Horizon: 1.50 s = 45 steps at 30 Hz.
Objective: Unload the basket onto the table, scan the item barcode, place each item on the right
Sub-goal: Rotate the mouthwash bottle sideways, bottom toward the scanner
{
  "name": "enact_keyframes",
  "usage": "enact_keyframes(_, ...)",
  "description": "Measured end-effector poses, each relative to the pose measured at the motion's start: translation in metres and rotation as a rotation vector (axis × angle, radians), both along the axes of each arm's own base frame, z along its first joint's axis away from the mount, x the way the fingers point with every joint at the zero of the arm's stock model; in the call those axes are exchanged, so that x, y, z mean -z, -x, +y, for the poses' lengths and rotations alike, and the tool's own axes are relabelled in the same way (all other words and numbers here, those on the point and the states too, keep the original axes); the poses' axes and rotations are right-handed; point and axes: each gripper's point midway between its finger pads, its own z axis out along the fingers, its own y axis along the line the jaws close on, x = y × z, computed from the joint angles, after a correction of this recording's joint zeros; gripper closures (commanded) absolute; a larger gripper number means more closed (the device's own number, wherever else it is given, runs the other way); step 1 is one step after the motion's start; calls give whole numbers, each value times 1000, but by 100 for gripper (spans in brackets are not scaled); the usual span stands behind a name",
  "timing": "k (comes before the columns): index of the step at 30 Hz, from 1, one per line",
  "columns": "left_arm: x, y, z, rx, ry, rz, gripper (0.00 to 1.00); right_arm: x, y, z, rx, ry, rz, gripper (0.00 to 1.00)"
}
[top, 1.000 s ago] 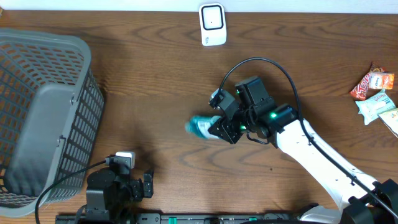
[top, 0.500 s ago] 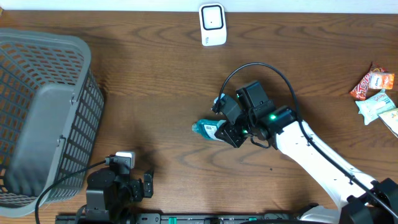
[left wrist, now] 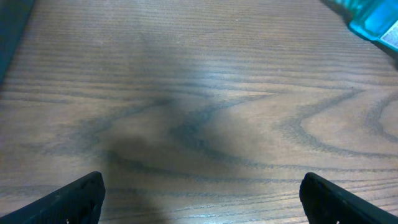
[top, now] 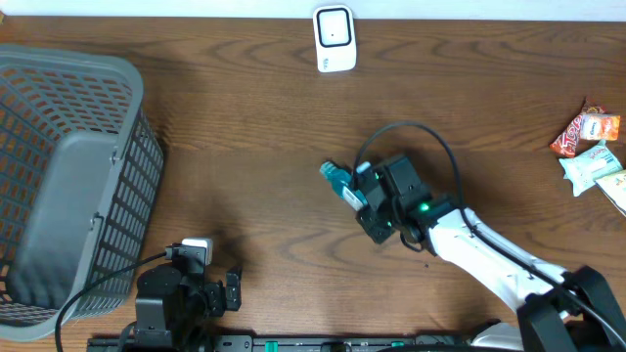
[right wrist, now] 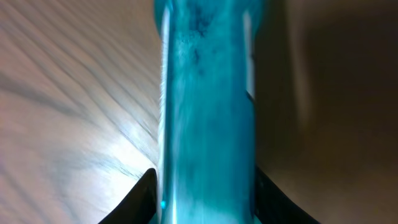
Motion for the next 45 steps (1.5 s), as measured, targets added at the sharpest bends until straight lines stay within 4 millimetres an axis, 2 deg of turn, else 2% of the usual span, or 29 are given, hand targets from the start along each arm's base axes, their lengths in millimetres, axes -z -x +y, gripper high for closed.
enact_keyframes(3,0,0,0,0,0,0,1,14,8,-8,32,25,39,70)
enact_keyframes(9,0,0,0,0,0,0,0,12,3,-7,70,13,27,50)
enact_keyframes(12,0,0,0,0,0,0,0,6,-2,-4,93,1,27,41)
enact_keyframes(15,0,0,0,0,0,0,0,-10,-15,4,104,-20,6,34)
enact_keyframes(18,0,0,0,0,0,0,0,-23,-26,11,112,-44,-23,33)
enact_keyframes(25,0,0,0,0,0,0,0,-18,-16,5,113,-14,20,34)
enact_keyframes(30,0,0,0,0,0,0,0,-8,-11,2,115,0,43,46)
enact_keyframes(34,0,0,0,0,0,0,0,7,-9,0,120,17,72,50)
enact_keyframes(38,0,0,0,0,0,0,0,15,-12,3,118,12,81,75)
enact_keyframes(41,0,0,0,0,0,0,1,15,-18,7,112,-1,77,99)
enact_keyframes(45,0,0,0,0,0,0,1,14,-25,10,114,-8,67,99)
